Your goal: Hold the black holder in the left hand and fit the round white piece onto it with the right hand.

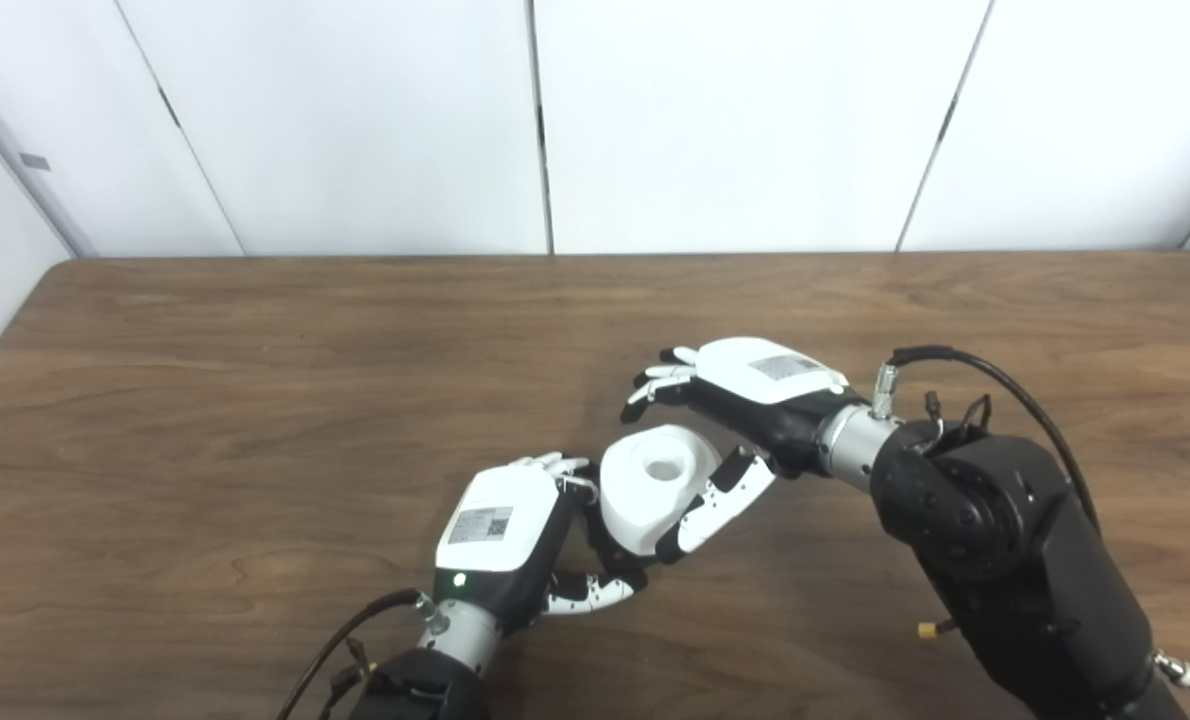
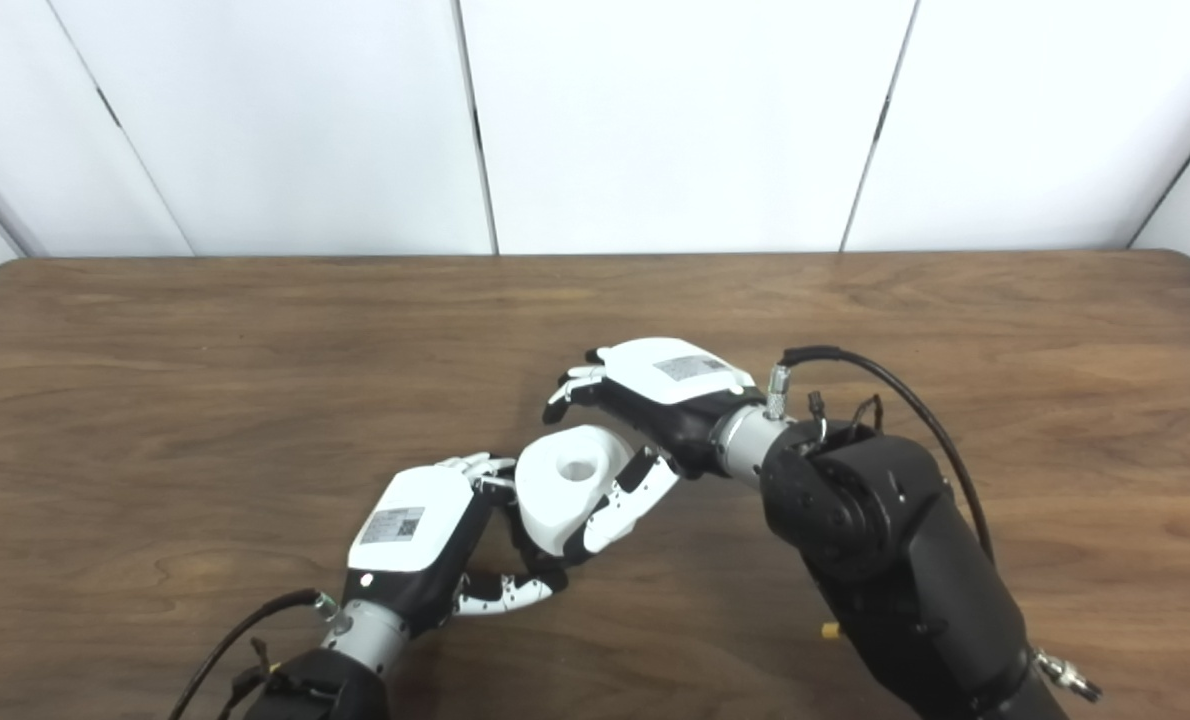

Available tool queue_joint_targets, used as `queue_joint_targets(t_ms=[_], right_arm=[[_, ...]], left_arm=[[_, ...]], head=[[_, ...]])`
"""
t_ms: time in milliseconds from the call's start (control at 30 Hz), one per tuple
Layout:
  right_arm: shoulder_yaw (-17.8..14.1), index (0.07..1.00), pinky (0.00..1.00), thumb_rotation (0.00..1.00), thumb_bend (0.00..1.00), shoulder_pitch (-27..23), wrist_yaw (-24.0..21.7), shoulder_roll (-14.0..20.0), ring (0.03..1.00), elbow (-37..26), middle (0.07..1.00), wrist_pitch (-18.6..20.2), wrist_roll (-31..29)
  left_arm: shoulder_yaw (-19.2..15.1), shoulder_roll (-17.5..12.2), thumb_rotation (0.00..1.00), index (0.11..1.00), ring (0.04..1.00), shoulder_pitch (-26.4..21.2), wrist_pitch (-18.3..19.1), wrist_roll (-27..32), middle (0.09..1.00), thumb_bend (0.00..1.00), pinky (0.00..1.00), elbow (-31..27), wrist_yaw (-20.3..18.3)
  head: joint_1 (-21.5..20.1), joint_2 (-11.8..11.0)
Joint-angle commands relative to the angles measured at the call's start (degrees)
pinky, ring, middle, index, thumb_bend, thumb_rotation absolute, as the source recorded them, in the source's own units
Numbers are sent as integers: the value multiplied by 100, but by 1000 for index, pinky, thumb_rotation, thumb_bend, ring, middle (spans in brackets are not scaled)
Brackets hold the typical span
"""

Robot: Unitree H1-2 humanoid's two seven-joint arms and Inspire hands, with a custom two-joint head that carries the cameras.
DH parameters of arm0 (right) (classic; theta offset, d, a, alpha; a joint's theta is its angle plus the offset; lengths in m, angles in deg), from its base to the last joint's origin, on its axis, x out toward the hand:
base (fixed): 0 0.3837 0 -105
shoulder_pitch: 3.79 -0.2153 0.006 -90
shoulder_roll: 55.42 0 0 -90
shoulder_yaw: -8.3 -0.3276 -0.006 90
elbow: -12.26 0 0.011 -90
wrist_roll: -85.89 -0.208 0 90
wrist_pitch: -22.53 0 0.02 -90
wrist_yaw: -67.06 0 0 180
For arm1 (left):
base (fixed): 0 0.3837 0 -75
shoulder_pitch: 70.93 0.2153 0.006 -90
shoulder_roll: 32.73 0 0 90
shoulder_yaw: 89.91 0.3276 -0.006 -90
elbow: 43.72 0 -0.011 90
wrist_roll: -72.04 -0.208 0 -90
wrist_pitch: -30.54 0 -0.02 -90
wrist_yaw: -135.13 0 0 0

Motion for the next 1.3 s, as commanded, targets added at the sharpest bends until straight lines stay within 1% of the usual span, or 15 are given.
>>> queue_joint_targets(t_ms=[0,133,267,433,500,567,700,767,933,1067,1267], right_arm=[[-75,819,895,501,1000,-195,79,2,1000,-125,931,-10,-21],[-93,825,902,492,1000,-184,76,-1,1000,-126,935,34,-19],[-89,825,891,509,1000,-196,106,32,1000,-104,934,-20,-27],[-120,831,904,501,1000,-262,18,3,1000,-146,941,109,-2],[-158,834,918,500,1000,-308,-17,14,1000,-205,944,144,-52],[-221,839,929,520,1000,-370,-87,51,1000,-282,947,192,-138],[-350,852,934,539,1000,-498,-208,136,1000,-436,952,279,-304],[-410,856,935,533,1000,-542,-234,168,1000,-500,955,329,-384],[-544,856,923,514,1000,-605,-233,237,1000,-618,959,452,-578],[-646,854,923,511,1000,-631,-286,258,1000,-681,959,497,-598],[-742,844,914,544,1000,-708,-189,338,997,-764,942,475,-628]], left_arm=[[178,-32,55,493,877,183,56,-9,826,509,865,444,-368],[186,-18,55,493,879,181,68,-25,826,509,868,460,-367],[193,-12,55,493,878,164,60,-33,824,510,866,500,-346],[205,-28,55,493,876,142,31,-19,822,509,863,562,-284],[215,-38,55,493,874,132,29,-23,820,510,861,587,-251],[220,-43,56,493,877,122,52,-15,823,509,864,597,-263],[219,-58,56,493,874,110,37,23,821,510,861,623,-232],[221,-58,55,493,876,107,56,12,823,509,862,628,-239],[223,-62,55,493,879,95,108,-3,827,510,870,611,-310],[217,-81,55,493,874,101,63,18,822,510,861,633,-232],[203,-89,56,493,875,104,88,30,823,510,864,624,-268]], head=[[2,5],[7,-5],[23,-13],[26,-30],[24,-41],[24,-41],[19,-55],[19,-55],[33,-68],[26,-74],[27,-78]])
